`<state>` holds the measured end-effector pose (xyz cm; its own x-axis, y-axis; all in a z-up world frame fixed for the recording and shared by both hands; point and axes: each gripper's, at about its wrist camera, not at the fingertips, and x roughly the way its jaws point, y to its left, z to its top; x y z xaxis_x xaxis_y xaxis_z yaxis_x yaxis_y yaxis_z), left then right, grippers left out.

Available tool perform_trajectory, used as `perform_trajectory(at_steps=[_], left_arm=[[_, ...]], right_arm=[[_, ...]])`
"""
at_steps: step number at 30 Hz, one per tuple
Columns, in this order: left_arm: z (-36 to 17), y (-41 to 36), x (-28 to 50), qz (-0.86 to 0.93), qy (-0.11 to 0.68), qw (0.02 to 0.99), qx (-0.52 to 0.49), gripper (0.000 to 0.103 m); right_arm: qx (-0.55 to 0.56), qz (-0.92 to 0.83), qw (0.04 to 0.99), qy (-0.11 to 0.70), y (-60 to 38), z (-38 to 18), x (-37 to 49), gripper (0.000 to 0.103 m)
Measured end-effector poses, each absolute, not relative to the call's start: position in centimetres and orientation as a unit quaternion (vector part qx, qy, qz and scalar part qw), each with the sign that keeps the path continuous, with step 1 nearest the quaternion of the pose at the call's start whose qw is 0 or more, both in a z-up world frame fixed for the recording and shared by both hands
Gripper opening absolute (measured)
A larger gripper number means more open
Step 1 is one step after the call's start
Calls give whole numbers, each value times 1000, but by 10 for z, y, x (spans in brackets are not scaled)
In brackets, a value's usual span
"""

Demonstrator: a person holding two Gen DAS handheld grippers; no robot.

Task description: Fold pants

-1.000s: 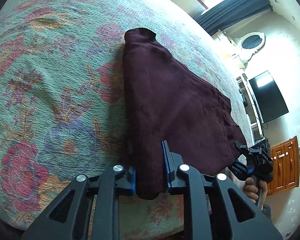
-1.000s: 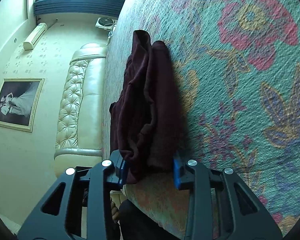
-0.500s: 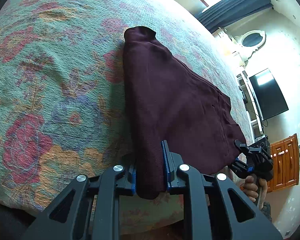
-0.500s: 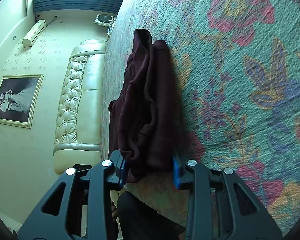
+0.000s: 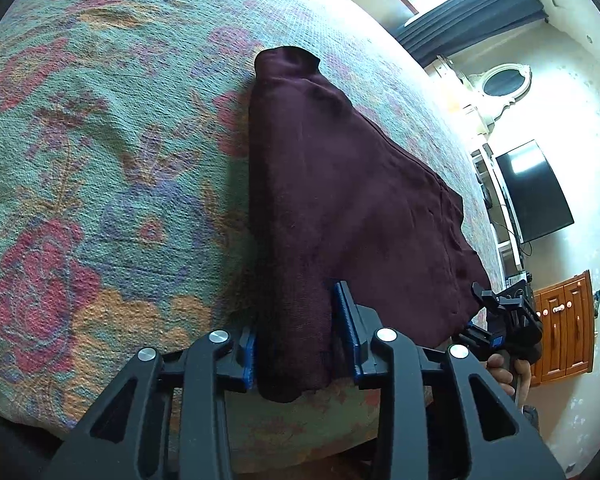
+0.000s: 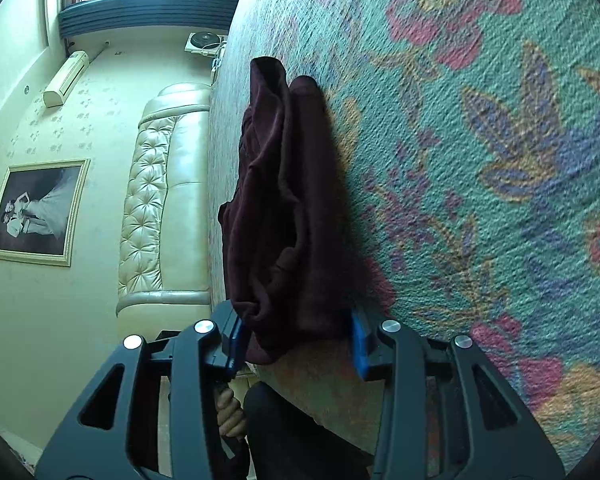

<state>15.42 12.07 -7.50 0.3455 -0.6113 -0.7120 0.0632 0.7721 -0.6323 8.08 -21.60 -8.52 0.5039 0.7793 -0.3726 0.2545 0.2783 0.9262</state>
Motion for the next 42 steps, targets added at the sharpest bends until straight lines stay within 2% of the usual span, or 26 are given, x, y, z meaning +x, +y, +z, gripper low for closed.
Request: perform_trajectory(at_steps=[1, 3, 5, 9, 13, 19, 25, 32, 42], left_arm=[[-76, 121, 155, -220, 529, 776, -264, 43], [-76, 119, 155, -235, 525, 768, -282, 63], [-74, 116, 156, -250, 520, 764, -290, 75], [-72, 105, 156, -257, 519, 769, -273, 86], [-72, 95, 157, -250, 523, 775, -253, 88], [-69, 83, 156, -230, 526, 787, -227, 91], [-53, 65, 134, -155, 524, 822, -161, 91], [-34, 65, 101, -98, 505, 849, -121, 91], [-10, 68, 63, -59, 456, 887, -45, 91]], right_arm=[[570, 202, 654, 455, -217, -86, 80, 44], [574, 207, 650, 453, -221, -88, 78, 46], [580, 212, 646, 449, -225, -88, 77, 51], [583, 215, 642, 449, -234, -87, 72, 59], [575, 211, 648, 453, -243, -84, 61, 65], [558, 181, 663, 465, -249, -74, 41, 67], [486, 128, 712, 490, -236, -53, 23, 78], [382, 90, 769, 505, -204, -26, 19, 80], [215, 7, 850, 481, -158, 4, 6, 80]])
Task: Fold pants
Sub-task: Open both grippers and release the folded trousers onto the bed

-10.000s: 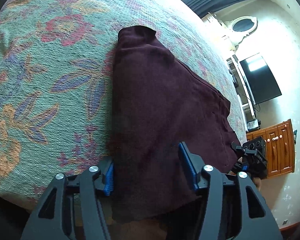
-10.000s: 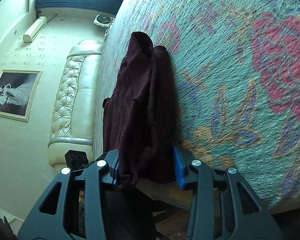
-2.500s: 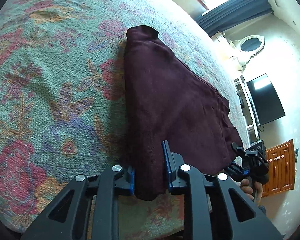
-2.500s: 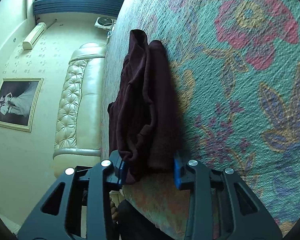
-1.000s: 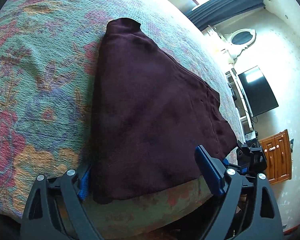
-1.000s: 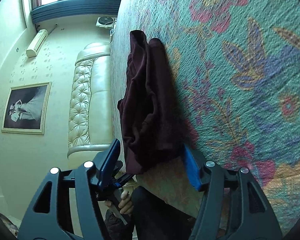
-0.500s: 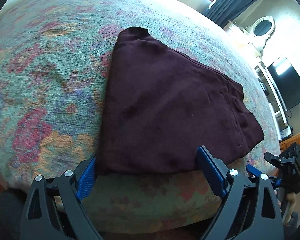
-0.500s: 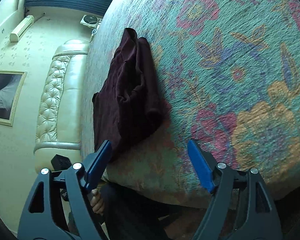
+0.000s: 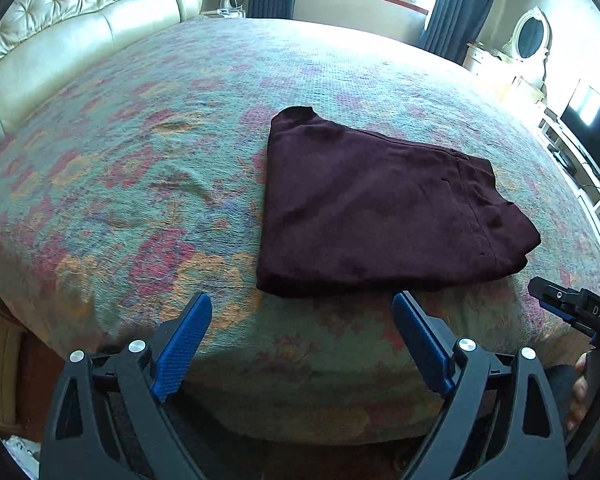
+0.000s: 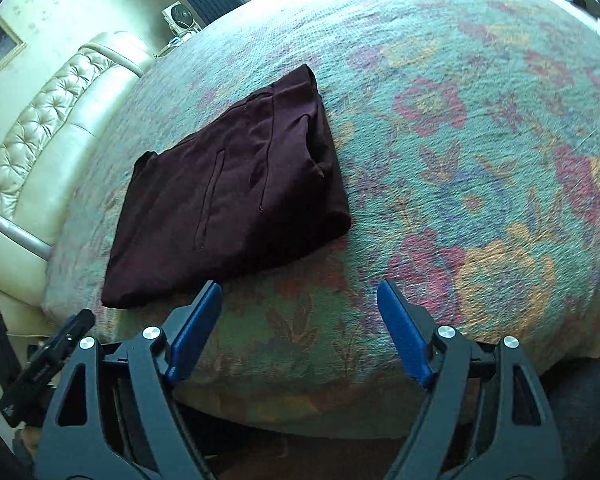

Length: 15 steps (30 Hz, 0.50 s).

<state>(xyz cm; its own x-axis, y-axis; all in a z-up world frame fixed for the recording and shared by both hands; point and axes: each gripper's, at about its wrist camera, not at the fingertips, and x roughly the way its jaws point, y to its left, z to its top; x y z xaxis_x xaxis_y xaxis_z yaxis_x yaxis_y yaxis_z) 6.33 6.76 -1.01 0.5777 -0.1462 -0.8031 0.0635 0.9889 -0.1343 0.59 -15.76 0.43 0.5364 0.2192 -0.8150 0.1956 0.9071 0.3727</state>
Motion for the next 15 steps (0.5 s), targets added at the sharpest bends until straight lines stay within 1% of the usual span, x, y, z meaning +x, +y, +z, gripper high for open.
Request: perform_trajectory(at_steps=[8, 15], left_arm=[[-2, 63, 54, -55, 446, 893, -36, 91], [-6, 55, 52, -52, 450, 891, -18, 91]], right_arm=[[144, -7, 870, 472, -131, 8, 4, 80], [132, -6, 872, 471, -124, 8, 4, 80]])
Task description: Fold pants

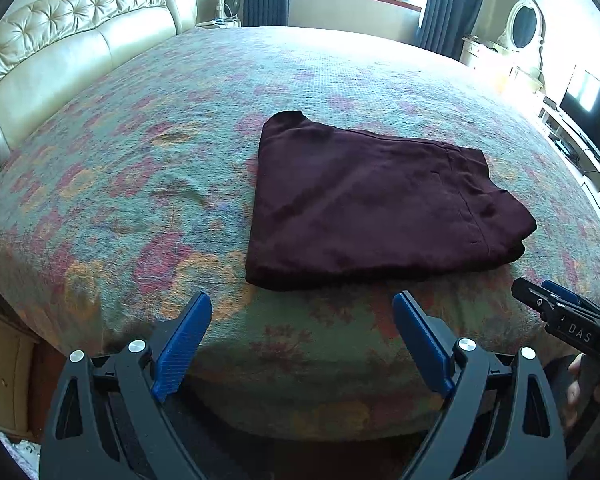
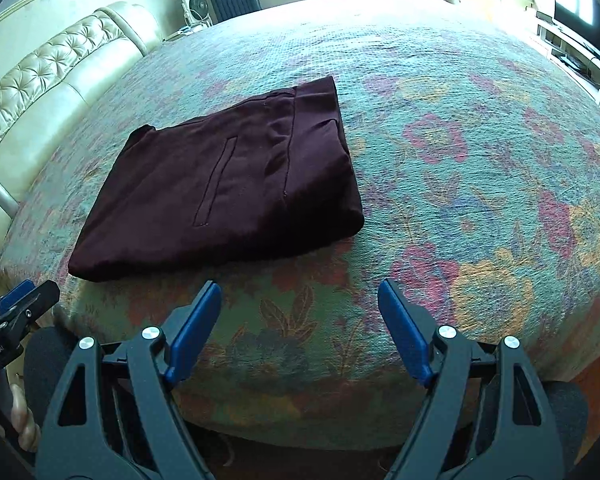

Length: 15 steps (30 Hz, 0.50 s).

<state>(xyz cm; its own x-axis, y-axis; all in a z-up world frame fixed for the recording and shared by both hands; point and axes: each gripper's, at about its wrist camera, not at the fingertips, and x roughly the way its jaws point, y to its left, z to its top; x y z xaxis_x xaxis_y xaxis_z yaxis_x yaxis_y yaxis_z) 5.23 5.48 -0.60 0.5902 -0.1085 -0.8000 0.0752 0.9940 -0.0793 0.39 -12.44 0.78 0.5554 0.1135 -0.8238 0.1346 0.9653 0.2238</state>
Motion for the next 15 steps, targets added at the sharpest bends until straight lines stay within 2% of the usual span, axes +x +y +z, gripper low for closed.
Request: perform_trajectory(at_steps=[15], left_arm=[[-16, 54, 52, -23, 459, 888, -13, 91]], right_arm=[[130, 5, 865, 485, -117, 1, 3, 80]])
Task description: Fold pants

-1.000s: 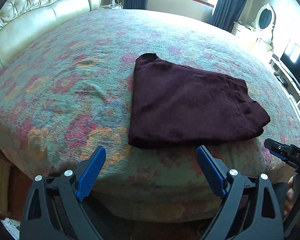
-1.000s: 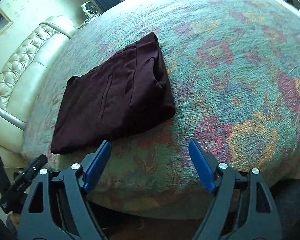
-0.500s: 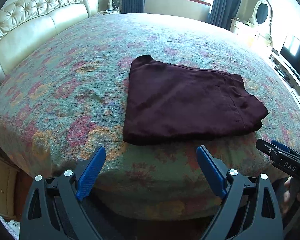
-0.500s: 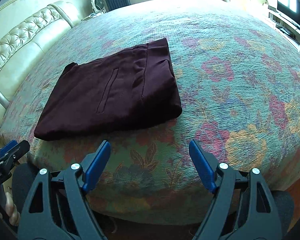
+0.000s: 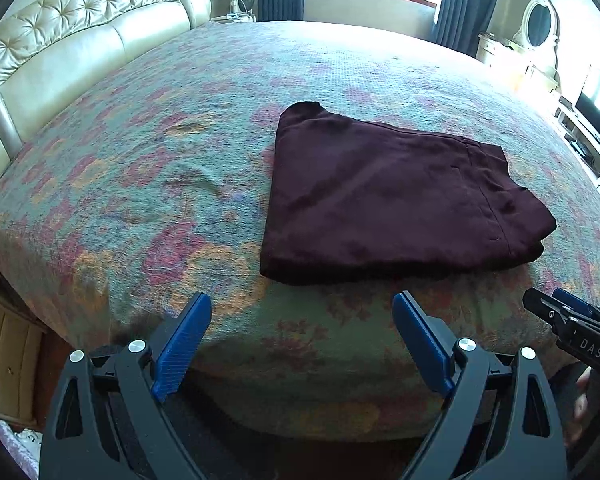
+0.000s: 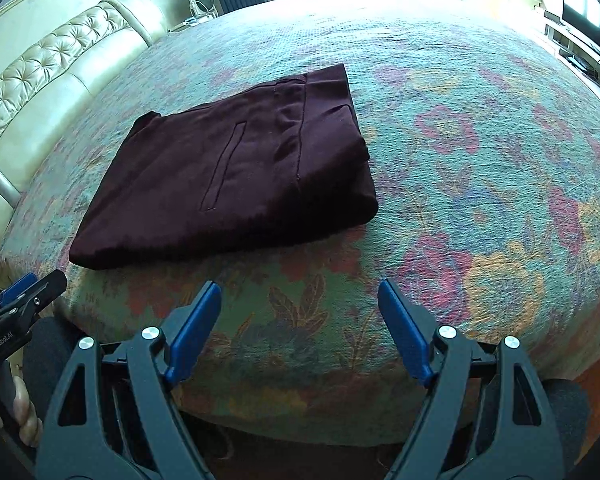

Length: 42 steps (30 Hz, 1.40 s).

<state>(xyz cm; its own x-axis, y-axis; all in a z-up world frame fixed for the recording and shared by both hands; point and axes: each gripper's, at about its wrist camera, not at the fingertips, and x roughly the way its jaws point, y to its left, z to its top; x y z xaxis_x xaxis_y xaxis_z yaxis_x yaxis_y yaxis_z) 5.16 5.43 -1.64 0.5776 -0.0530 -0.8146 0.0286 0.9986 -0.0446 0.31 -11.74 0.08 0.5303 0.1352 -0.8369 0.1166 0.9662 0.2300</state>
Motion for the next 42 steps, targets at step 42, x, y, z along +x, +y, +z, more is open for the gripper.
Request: perform_trajectory(at_steps=[42], left_arm=[[-18, 63, 51, 21, 466, 884, -9, 91]], right_arm=[[138, 17, 854, 502, -109, -11, 3, 81]])
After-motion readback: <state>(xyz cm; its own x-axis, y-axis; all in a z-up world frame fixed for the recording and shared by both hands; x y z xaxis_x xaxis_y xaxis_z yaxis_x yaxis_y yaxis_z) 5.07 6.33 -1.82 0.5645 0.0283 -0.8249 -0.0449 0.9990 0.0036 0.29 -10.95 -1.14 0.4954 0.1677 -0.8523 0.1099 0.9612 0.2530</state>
